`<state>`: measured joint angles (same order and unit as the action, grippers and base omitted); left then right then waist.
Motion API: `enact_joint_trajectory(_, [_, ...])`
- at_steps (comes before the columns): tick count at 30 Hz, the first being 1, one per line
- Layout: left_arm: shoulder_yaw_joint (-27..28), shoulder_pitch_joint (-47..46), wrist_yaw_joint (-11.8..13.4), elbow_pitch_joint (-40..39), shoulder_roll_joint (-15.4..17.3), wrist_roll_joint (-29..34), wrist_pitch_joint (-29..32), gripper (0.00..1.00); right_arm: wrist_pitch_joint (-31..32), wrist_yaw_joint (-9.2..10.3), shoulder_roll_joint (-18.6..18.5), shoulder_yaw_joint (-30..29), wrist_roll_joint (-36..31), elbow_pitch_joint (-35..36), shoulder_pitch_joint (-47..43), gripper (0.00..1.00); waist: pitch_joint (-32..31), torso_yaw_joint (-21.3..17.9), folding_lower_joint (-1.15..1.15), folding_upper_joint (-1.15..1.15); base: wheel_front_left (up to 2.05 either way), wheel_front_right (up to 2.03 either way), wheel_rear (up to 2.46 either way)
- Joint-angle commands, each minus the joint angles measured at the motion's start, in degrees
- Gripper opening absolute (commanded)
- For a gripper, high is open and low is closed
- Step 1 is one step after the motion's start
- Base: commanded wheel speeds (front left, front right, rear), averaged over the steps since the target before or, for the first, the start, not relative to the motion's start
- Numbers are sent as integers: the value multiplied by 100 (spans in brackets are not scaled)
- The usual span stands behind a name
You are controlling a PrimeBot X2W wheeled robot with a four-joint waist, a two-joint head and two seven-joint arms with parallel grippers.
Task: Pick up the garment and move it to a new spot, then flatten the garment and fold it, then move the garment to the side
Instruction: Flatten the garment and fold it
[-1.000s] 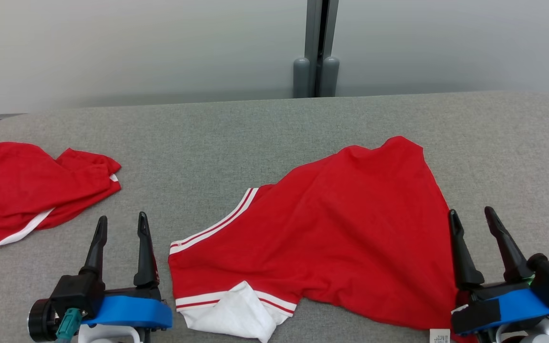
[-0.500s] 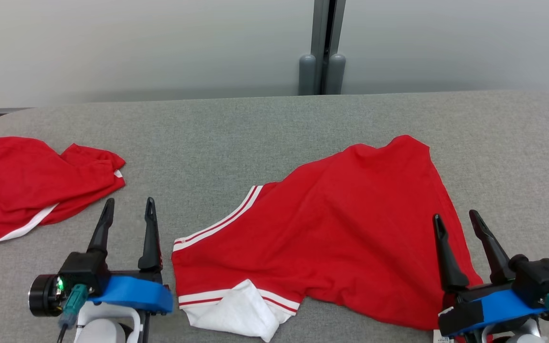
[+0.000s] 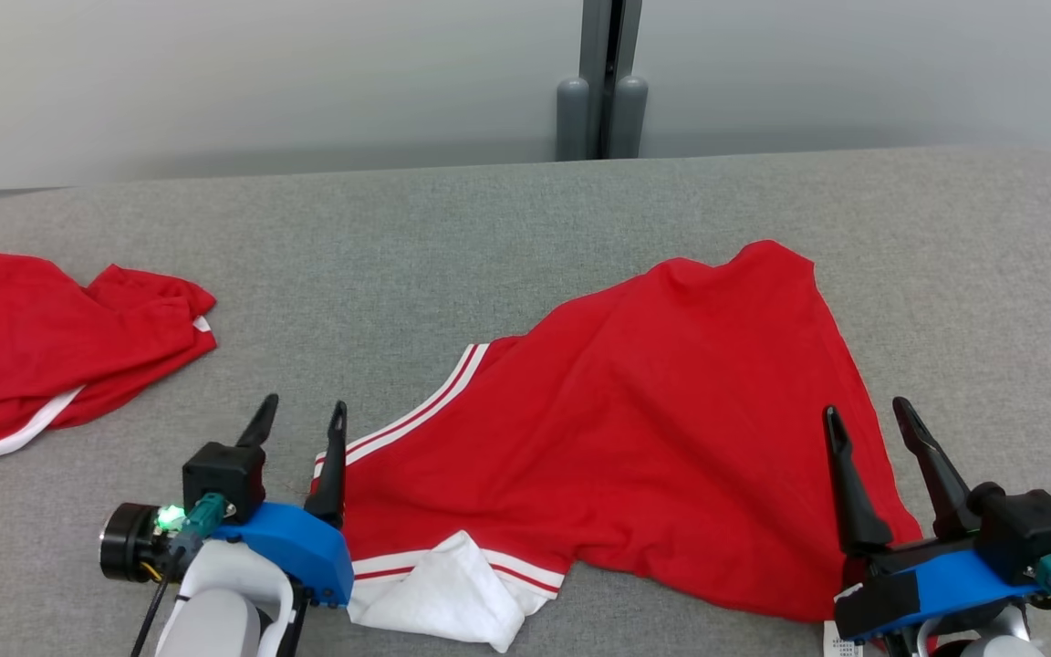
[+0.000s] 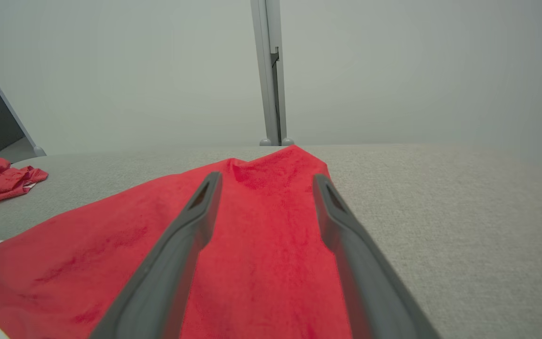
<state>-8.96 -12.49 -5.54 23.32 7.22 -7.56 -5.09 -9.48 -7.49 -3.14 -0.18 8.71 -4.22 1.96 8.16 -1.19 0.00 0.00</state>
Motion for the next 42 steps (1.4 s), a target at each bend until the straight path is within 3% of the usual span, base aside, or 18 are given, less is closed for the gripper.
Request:
enact_joint_trajectory(1, [-28,-94,-9,30,21,-16,-2,100,15,-1,15,-6,-17,-2,92,100,8,0,0,0,0,0,0])
enact_joint_trajectory(18, [-278,-294,-137,1450,-14,-382,680,100,21,-2,19,7,-59,-107,171,100,158,-158,0,0,0,0,0])
enact_joint_trajectory(19, [-315,-292,-152,1512,-23,-419,721,94,13,-1,18,4,-57,-114,170,100,146,-162,0,0,0,0,0])
enact_joint_trajectory(20, [-355,-291,-163,1555,-25,-437,747,49,7,-1,19,6,-59,-118,162,100,132,-169,0,0,0,0,0])
enact_joint_trajectory(21, [-395,-307,-167,1594,-17,-451,737,34,-2,-1,19,11,-62,-123,150,100,109,-176,0,0,0,0,0])
enact_joint_trajectory(22, [-425,-333,-167,1599,-15,-472,677,0,-10,-1,20,14,-65,-123,130,100,88,-177,0,0,0,0,0])
enact_joint_trajectory(32, [-504,-170,-48,764,-48,-513,-280,0,-68,-1,20,-75,-13,-163,-143,100,-312,166,0,0,0,0,0])
enact_joint_trajectory(42, [-545,811,270,-1218,92,-515,4,0,-130,-1,22,-118,85,-267,-280,100,-485,558,0,0,0,0,0])
